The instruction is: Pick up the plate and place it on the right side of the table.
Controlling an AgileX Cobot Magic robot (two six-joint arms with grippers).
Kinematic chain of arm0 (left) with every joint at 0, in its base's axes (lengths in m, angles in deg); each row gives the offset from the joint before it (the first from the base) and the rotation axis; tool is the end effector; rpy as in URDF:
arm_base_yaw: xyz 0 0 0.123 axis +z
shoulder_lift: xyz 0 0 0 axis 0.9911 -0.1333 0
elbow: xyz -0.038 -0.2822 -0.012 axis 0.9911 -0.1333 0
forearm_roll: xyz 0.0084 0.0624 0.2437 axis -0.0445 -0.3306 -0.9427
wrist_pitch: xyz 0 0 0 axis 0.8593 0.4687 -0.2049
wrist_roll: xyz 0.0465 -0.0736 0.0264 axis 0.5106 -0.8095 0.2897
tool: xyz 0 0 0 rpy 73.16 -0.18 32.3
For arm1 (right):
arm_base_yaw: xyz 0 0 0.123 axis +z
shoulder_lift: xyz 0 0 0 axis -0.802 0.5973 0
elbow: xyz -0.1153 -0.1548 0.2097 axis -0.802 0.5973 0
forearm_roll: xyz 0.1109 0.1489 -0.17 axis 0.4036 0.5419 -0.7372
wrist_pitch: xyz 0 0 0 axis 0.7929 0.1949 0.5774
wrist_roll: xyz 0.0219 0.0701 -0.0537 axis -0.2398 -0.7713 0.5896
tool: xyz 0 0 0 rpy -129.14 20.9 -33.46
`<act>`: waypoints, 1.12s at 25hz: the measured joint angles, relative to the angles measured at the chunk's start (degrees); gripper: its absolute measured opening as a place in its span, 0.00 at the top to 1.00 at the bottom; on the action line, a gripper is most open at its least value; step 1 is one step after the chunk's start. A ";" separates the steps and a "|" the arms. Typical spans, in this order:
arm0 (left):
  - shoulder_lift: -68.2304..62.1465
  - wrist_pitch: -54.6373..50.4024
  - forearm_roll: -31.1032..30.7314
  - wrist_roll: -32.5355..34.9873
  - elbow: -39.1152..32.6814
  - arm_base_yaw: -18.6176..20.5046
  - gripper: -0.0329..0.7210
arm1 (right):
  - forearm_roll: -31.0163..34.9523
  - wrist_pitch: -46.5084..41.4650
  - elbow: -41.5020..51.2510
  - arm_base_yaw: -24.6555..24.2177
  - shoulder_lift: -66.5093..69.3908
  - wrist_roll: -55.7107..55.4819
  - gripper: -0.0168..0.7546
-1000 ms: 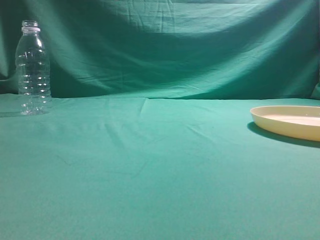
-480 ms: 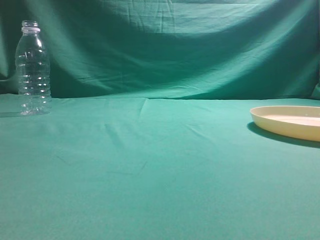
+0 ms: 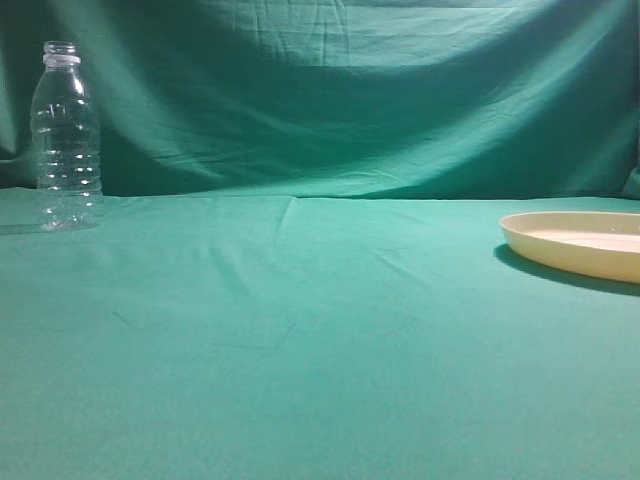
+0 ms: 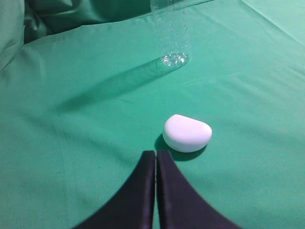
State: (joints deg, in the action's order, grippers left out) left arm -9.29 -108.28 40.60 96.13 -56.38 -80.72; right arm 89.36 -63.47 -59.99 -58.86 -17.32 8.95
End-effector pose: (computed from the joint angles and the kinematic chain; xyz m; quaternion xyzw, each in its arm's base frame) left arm 0.0529 0.0000 0.1765 0.1051 0.7865 0.0876 0.6022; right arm 0.0461 0.0286 0.3931 -0.1096 0.7598 0.0872 0.6349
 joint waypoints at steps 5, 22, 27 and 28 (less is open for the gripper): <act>0.00 0.00 0.00 0.00 0.00 0.00 0.96 | 3.57 0.77 5.51 0.00 -9.16 3.68 0.98; 0.00 0.00 0.00 0.00 0.00 0.00 0.96 | 2.27 -1.31 7.27 0.00 -21.21 5.63 0.98; 0.00 0.00 0.00 0.00 0.00 0.00 0.96 | -1.97 2.76 9.74 0.00 -21.21 4.91 0.98; 0.00 0.00 0.00 0.00 0.00 0.00 0.96 | -2.75 5.28 11.51 0.00 -21.21 3.60 0.98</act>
State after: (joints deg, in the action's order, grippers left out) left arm -9.29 -108.28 40.60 96.13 -56.38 -80.72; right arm 86.61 -58.18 -48.48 -58.86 -38.54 12.54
